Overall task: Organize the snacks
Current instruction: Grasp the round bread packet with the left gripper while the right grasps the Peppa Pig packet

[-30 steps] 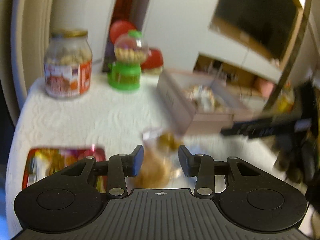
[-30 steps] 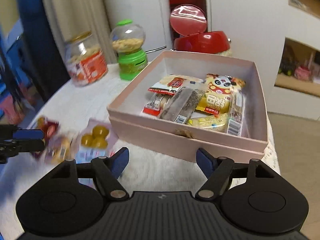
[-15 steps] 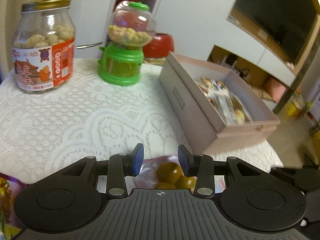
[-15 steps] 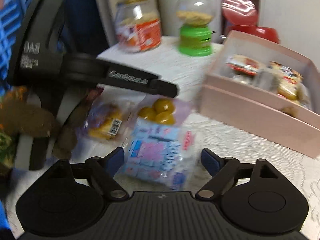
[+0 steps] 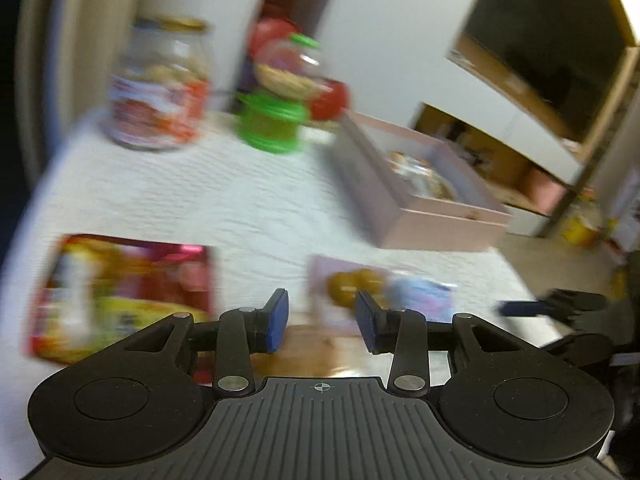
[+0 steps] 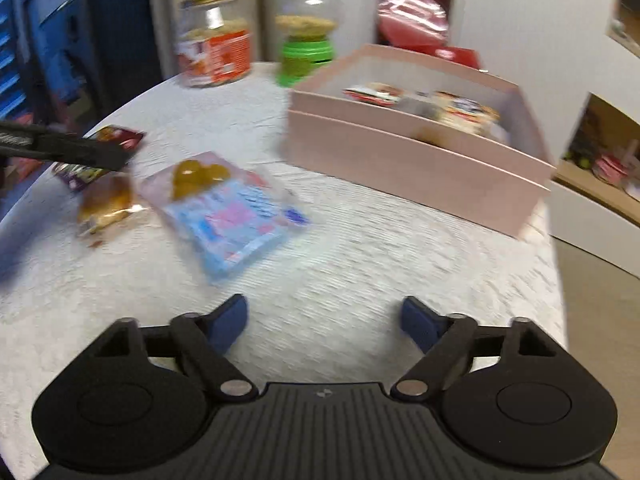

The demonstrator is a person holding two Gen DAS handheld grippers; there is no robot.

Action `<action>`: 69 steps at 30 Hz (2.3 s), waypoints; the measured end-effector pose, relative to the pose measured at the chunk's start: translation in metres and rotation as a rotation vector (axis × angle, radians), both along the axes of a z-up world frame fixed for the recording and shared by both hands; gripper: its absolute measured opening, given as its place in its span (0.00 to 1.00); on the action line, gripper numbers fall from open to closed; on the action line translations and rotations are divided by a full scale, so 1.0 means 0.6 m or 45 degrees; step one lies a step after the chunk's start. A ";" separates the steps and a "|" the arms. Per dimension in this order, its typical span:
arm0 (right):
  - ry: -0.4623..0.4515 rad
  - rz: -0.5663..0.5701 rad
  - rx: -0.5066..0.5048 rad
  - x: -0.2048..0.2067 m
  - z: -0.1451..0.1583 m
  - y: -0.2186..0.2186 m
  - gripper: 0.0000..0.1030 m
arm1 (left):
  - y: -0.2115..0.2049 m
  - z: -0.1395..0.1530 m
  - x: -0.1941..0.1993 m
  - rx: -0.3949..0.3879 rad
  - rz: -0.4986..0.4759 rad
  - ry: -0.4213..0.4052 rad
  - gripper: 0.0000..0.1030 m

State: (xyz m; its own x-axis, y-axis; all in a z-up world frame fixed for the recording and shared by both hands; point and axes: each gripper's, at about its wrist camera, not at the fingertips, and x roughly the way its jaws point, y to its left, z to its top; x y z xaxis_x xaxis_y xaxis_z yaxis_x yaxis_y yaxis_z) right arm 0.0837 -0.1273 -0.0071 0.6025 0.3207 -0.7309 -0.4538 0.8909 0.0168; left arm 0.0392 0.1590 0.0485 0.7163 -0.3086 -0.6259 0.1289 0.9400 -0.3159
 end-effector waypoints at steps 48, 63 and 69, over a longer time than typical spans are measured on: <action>-0.087 -0.213 0.075 -0.013 -0.022 -0.028 0.93 | -0.171 -0.014 -0.004 0.479 0.005 -0.055 0.71; -0.043 -0.144 0.073 -0.009 -0.025 -0.028 1.00 | -0.090 -0.023 0.002 0.232 0.109 0.018 0.61; -0.007 -0.131 0.100 -0.021 -0.019 -0.036 0.99 | -0.145 0.009 -0.067 0.229 -0.096 -0.058 0.61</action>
State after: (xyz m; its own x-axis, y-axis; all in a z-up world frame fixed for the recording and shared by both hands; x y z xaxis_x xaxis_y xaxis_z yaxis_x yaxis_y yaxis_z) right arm 0.0710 -0.1489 -0.0183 0.6393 0.3126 -0.7025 -0.3600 0.9290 0.0857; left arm -0.0009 0.0722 0.0538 0.7240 -0.2488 -0.6434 0.2115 0.9678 -0.1363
